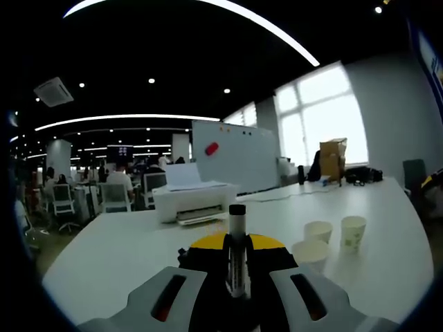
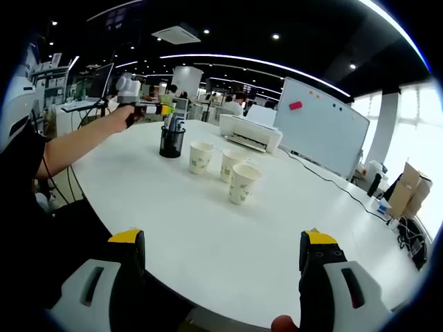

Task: Place the scattered laser pointers and whiteboard markers into the pen holder and stack the scattered paper cups together

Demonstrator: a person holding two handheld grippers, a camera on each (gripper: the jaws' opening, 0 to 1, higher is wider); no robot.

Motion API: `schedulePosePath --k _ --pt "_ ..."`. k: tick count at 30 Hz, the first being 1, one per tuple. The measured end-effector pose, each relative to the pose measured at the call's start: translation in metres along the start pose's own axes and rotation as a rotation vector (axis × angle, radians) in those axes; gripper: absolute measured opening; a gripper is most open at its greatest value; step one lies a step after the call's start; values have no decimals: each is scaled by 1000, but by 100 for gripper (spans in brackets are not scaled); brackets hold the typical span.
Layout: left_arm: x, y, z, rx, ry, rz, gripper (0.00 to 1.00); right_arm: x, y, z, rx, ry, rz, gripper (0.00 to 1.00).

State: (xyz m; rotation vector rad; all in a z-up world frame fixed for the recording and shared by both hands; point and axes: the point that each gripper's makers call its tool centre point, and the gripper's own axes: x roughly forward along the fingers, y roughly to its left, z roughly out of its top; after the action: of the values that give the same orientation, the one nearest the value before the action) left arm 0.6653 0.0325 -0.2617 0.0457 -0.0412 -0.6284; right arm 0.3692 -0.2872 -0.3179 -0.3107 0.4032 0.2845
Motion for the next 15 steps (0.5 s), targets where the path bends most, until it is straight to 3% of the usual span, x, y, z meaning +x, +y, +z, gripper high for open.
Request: schedulePosePath --k 15 --pt "0 -1 -11 -8 23 -2 15 -1 0 0 0 1 -3 87"
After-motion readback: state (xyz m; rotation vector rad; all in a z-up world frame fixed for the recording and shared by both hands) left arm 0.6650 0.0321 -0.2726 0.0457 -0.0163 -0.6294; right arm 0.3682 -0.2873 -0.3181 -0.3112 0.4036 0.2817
